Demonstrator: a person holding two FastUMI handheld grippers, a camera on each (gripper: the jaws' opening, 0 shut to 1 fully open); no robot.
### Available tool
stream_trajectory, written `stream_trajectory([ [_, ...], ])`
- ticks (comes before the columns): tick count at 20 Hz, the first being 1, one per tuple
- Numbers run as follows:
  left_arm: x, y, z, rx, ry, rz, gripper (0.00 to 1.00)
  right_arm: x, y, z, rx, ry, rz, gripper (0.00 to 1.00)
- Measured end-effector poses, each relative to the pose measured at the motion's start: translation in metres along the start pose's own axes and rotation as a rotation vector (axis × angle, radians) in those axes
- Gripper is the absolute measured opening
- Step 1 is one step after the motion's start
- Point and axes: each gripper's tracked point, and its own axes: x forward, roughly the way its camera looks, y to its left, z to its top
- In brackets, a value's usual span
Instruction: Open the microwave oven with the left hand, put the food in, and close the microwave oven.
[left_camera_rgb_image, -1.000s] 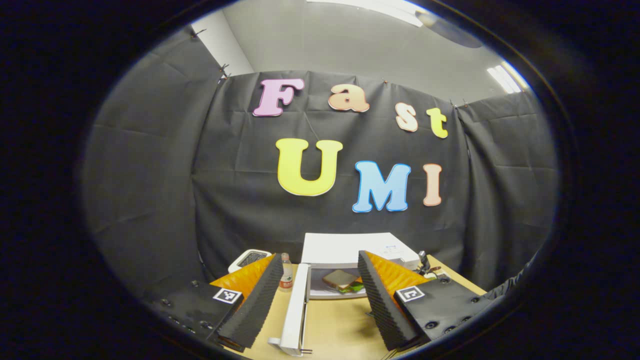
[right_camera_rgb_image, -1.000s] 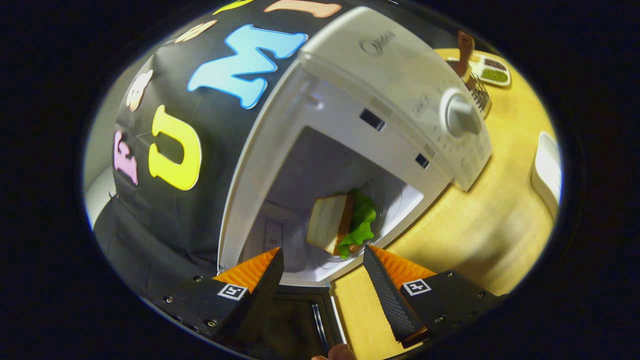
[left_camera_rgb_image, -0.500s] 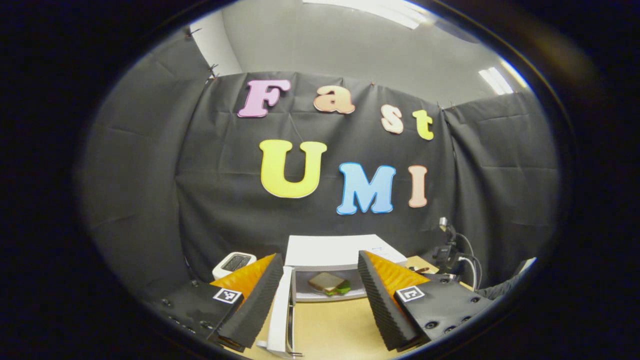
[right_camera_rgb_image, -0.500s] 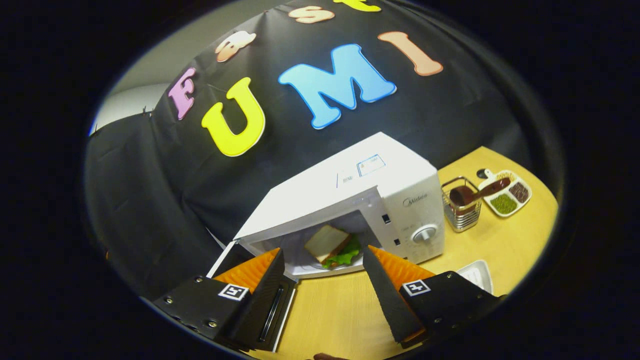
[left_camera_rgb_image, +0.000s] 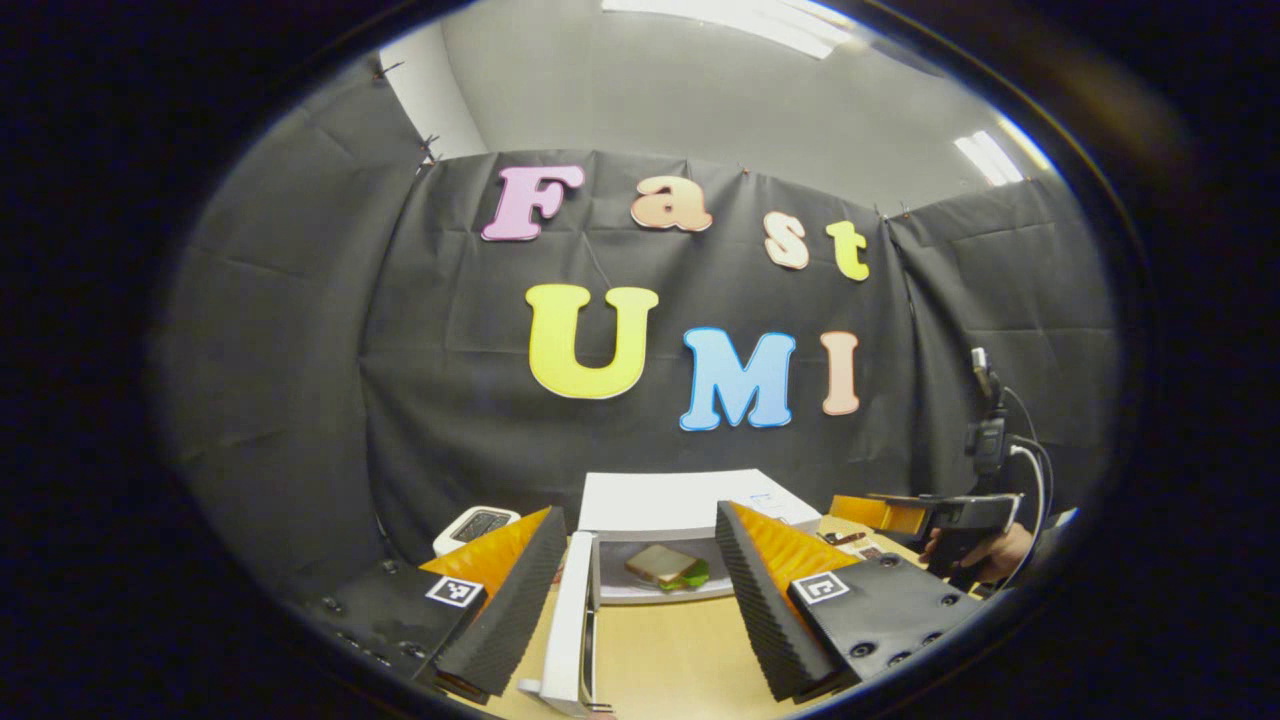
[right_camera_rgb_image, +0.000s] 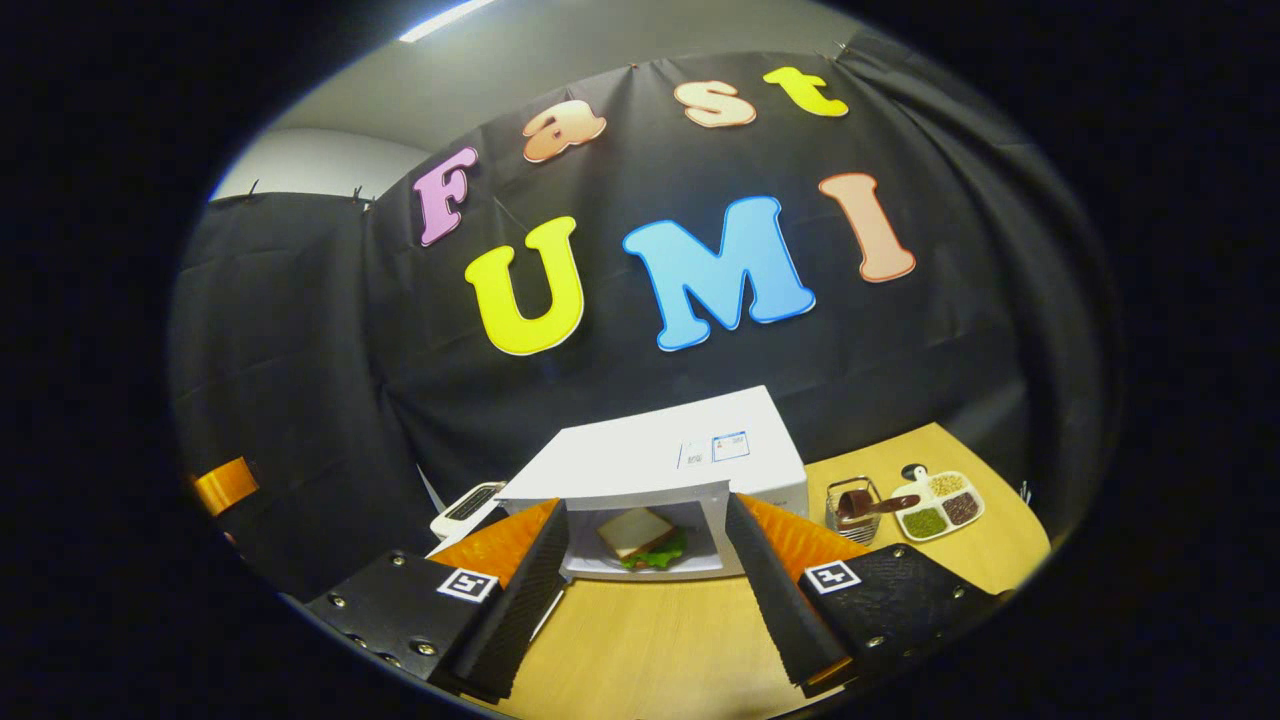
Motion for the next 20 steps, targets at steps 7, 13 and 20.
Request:
stream_trajectory([
  [7,-0.002,0.001,-0.011,0.0,0.003,-0.008,0.98,-0.069,-0.001,0.046,-0.173,-0.154,-0.157,0.95],
  [13,-0.005,0.014,-0.027,-0.015,0.015,-0.008,0.94,-0.1,0.027,0.056,-0.197,-0.201,-0.131,0.96],
  [20,-0.021,0.037,-0.083,-0.032,0.136,-0.004,0.07,-0.108,0.015,0.065,-0.166,-0.21,-0.152,0.95],
])
